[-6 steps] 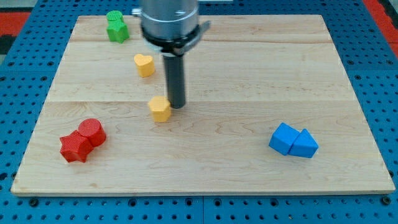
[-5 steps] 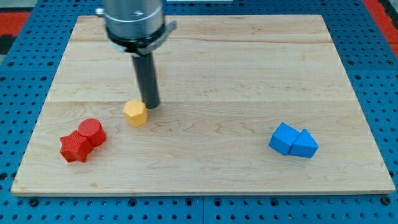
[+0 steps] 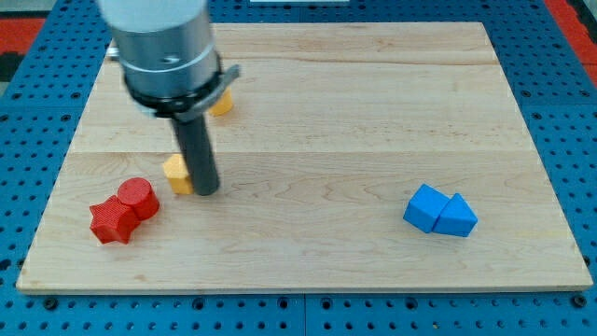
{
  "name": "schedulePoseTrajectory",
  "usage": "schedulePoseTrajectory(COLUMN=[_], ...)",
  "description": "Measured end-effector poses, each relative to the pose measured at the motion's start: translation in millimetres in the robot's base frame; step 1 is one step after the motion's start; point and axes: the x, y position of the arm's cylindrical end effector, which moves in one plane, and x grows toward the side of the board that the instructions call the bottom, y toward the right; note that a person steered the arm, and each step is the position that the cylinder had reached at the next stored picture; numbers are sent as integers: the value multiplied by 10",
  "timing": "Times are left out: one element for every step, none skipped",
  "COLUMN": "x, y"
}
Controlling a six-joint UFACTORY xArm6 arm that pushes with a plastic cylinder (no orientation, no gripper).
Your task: Slide hexagon into the red star
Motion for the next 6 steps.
schedulePoseTrajectory(x=[-110,-231,-319,-356,-356,-356], y=[104,528,522,377,44,-12])
